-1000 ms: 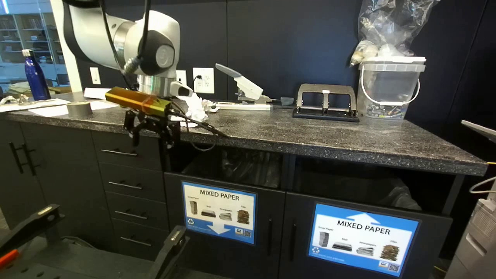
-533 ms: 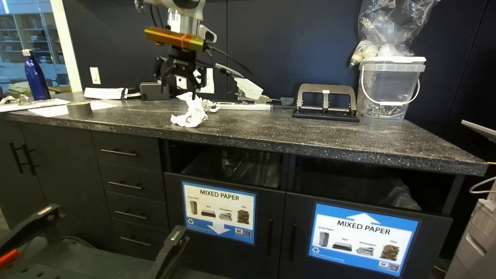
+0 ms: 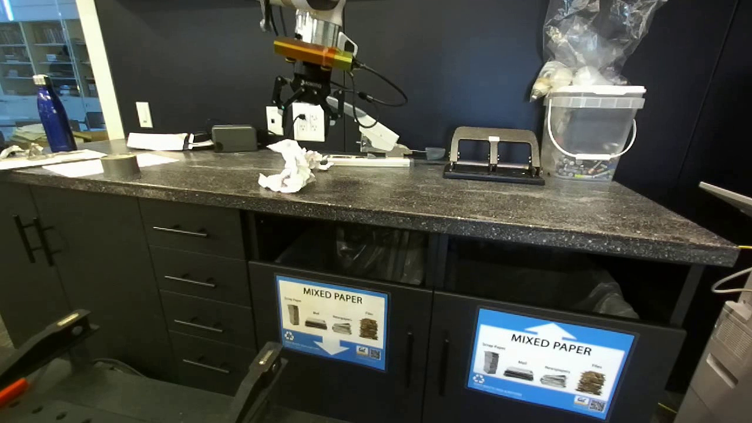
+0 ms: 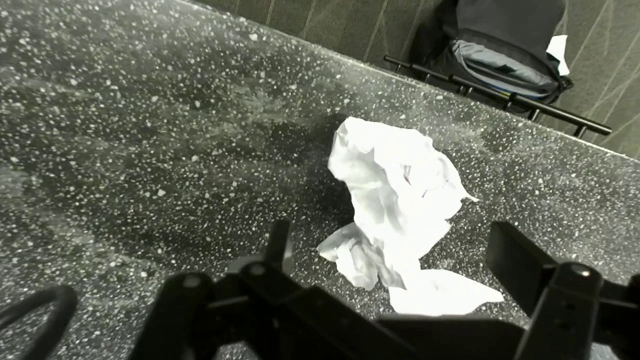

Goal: Put the tissues inside the rubbish bin.

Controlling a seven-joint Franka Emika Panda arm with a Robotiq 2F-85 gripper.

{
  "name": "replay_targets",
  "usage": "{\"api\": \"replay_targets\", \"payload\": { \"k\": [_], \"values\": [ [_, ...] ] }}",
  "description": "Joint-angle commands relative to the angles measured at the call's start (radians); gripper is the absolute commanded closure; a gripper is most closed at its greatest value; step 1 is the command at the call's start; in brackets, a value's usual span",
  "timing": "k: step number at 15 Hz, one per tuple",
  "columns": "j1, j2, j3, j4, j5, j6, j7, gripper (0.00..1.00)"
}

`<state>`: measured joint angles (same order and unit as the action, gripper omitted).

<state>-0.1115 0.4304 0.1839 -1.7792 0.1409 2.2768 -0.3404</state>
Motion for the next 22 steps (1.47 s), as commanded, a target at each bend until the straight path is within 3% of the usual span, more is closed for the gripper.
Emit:
{"api": "replay_targets", "payload": {
  "k": [1,17,18,19,22],
  "values": [
    [0.036,0.116,-0.023,0.118,-0.005,-0.017,-0.029,0.00],
    [0.087,0.359,-0.003,0.312,-0.022,-0.067,-0.064,0.00],
    [0.092,0.370,-0.007,0.316,-0.029,-0.058,-0.062,0.25],
    [0.097,0.374,-0.011,0.322,-0.038,-0.059,-0.057,0.27],
    [0.110,0.381,-0.025,0.328,-0.076,-0.055,-0.043,0.51]
  ]
}}
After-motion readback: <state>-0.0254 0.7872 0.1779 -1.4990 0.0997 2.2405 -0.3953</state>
